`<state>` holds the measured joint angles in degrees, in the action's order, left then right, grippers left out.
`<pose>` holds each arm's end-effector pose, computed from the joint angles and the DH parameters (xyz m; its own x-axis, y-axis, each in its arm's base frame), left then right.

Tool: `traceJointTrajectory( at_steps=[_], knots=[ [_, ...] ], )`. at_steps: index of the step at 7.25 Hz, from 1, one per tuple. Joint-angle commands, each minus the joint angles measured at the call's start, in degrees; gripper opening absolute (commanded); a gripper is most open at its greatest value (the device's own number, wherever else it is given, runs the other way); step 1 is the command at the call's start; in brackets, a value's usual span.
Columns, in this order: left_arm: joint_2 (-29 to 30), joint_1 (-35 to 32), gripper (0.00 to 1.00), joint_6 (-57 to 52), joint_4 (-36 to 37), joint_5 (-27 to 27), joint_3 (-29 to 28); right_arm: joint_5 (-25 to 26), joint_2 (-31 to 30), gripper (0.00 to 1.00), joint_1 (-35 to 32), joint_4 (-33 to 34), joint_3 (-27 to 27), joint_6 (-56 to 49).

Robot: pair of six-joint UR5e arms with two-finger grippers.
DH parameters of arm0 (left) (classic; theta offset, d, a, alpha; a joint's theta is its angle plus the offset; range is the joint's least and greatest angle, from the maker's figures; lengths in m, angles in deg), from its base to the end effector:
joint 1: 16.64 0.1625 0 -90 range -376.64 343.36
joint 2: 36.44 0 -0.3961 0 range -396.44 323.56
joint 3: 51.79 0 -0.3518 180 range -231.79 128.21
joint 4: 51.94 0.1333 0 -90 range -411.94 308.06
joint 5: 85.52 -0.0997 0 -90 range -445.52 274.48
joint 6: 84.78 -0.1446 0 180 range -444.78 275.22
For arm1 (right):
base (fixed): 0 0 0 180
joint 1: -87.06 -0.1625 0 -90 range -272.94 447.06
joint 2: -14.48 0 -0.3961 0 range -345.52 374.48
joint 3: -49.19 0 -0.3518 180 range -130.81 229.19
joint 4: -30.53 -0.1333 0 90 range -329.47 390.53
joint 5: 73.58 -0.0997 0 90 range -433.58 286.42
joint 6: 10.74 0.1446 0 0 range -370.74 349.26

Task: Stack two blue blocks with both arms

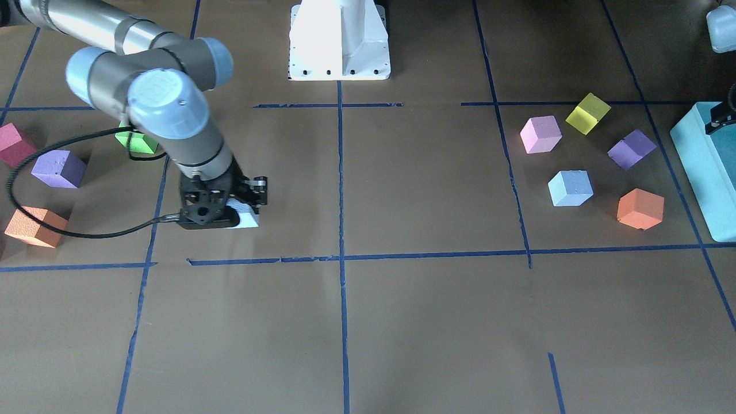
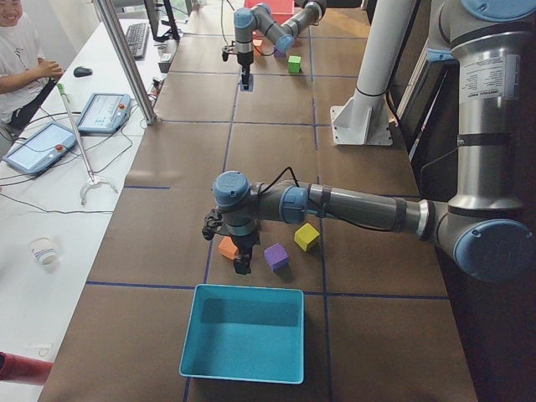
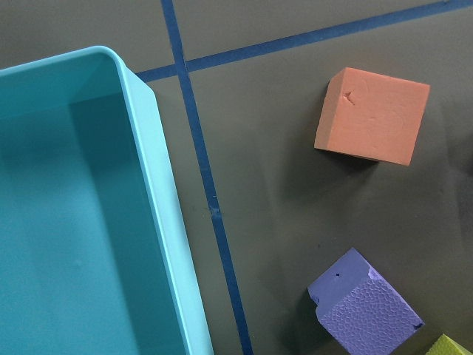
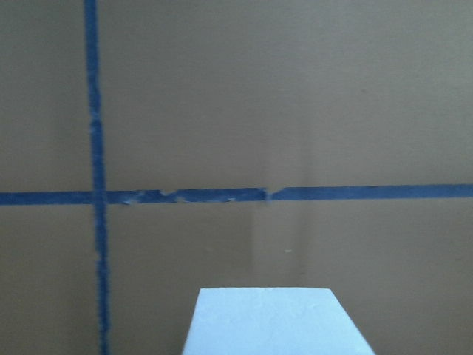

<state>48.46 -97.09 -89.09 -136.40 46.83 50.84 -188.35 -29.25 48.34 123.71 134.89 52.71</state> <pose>0.0338 -0.4171 0.6143 0.7104 0.2193 -0.6687 -0.2198 0.9718 0.0852 -0.5067 -0.4994 0.2409 0.7063 0.0461 0.7064 -0.0531 0.9985 -0.0121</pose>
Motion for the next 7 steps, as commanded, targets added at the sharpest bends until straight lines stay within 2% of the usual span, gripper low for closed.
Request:
traceJointTrajectory(
  at_steps=[1,2,3,6,7],
  knots=[
    [0.0,0.0,1.0,0.0,0.0,-0.1,0.0,5.8,7.8,0.0,6.0,-0.7,-7.3,8.1],
    [0.0,0.0,1.0,0.0,0.0,0.0,0.0,8.4,10.0,0.0,7.9,-4.8,-12.3,10.3],
    [0.0,0.0,1.0,0.0,0.0,-0.1,0.0,8.9,10.5,0.0,9.2,-7.8,-15.5,10.4],
    [0.0,-0.1,1.0,0.0,0.0,-0.1,-0.1,9.7,9.7,0.0,9.8,-7.6,-16.3,6.8],
    [0.0,-0.1,1.0,0.0,0.0,-0.1,-0.2,9.5,9.7,0.07,9.4,-7.6,-16.3,5.8]
  ],
)
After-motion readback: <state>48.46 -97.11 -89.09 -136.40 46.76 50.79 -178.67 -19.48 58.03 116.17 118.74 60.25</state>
